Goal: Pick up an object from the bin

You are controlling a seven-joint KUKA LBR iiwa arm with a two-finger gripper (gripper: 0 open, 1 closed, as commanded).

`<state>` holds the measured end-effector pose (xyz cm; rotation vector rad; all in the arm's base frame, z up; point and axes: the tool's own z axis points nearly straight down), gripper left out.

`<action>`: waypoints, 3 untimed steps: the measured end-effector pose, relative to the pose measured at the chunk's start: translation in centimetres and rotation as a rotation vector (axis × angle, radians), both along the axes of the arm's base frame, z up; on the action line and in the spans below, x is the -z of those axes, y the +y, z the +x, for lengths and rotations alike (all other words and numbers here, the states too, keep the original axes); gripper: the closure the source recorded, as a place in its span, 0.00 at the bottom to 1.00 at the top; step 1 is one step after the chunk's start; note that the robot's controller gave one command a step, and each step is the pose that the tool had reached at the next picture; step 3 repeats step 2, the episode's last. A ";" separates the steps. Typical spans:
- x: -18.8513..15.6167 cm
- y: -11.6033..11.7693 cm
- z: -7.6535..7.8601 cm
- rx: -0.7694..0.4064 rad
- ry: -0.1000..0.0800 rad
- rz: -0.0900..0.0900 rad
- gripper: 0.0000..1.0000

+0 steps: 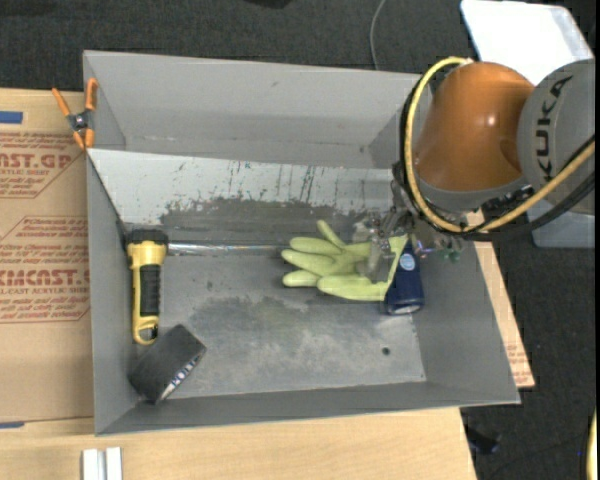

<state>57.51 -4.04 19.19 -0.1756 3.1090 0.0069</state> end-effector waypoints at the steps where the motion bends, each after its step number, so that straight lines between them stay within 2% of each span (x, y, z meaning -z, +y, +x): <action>1: 7.7 0.0 0.8 -0.114 0.000 -0.004 1.00; 2: 2.9 0.2 0.4 -0.108 0.004 -0.003 1.00; 3: 2.9 0.2 0.4 -0.108 0.004 -0.003 1.00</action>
Offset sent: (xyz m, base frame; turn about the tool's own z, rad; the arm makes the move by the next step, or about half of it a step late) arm 0.0023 0.0051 0.1233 -0.0429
